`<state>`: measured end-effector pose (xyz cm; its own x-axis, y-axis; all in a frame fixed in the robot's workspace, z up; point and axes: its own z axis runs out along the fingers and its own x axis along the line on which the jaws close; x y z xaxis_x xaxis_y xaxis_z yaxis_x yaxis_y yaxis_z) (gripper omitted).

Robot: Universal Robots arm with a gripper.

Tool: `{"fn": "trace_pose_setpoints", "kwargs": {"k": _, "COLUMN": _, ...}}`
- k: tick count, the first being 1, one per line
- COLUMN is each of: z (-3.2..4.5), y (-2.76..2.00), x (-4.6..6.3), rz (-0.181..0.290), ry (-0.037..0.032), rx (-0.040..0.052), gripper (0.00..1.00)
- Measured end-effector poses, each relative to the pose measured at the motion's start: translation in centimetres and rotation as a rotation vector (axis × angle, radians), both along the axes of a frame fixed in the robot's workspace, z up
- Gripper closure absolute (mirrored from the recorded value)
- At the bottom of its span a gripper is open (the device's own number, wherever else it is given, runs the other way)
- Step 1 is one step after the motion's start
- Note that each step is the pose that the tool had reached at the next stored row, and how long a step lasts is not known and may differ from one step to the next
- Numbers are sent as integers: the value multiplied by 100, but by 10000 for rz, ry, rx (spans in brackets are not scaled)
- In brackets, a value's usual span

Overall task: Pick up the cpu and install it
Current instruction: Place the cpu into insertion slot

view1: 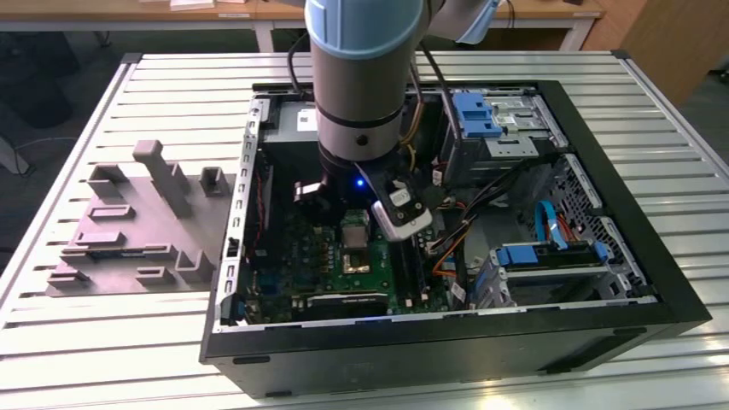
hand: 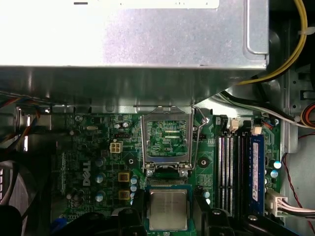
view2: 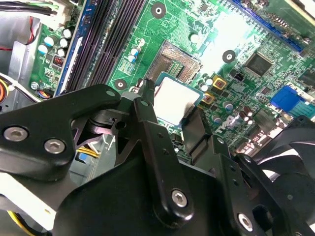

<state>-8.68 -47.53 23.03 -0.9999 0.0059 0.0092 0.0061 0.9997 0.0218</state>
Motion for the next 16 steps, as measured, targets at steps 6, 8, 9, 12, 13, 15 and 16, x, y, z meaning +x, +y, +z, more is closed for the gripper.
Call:
{"fn": "trace_pose_setpoints", "kwargs": {"k": 6, "z": -7, "y": -1, "x": 0, "rz": -1, "ry": 0, "rx": 1, "gripper": 53}}
{"fn": "trace_pose_setpoints", "kwargs": {"k": 8, "z": -16, "y": -3, "x": 2, "rz": 0, "ry": -1, "rx": 2, "gripper": 53}}
{"fn": "trace_pose_setpoints", "kwargs": {"k": 9, "z": -15, "y": -4, "x": 3, "rz": 0, "ry": 0, "rx": -1, "gripper": 53}}
{"fn": "trace_pose_setpoints", "kwargs": {"k": 12, "z": -25, "y": -4, "x": 7, "rz": 0, "ry": -1, "rx": 2, "gripper": 53}}
{"fn": "trace_pose_setpoints", "kwargs": {"k": 13, "z": -38, "y": -4, "x": 7, "rz": 0, "ry": -1, "rx": 2, "gripper": 53}}
{"fn": "trace_pose_setpoints", "kwargs": {"k": 15, "z": -66, "y": -7, "x": 9, "rz": 1, "ry": 7, "rx": 0, "gripper": 53}}
{"fn": "trace_pose_setpoints", "kwargs": {"k": 16, "z": -82, "y": -9, "x": 10, "rz": 1, "ry": 17, "rx": -1, "gripper": 53}}
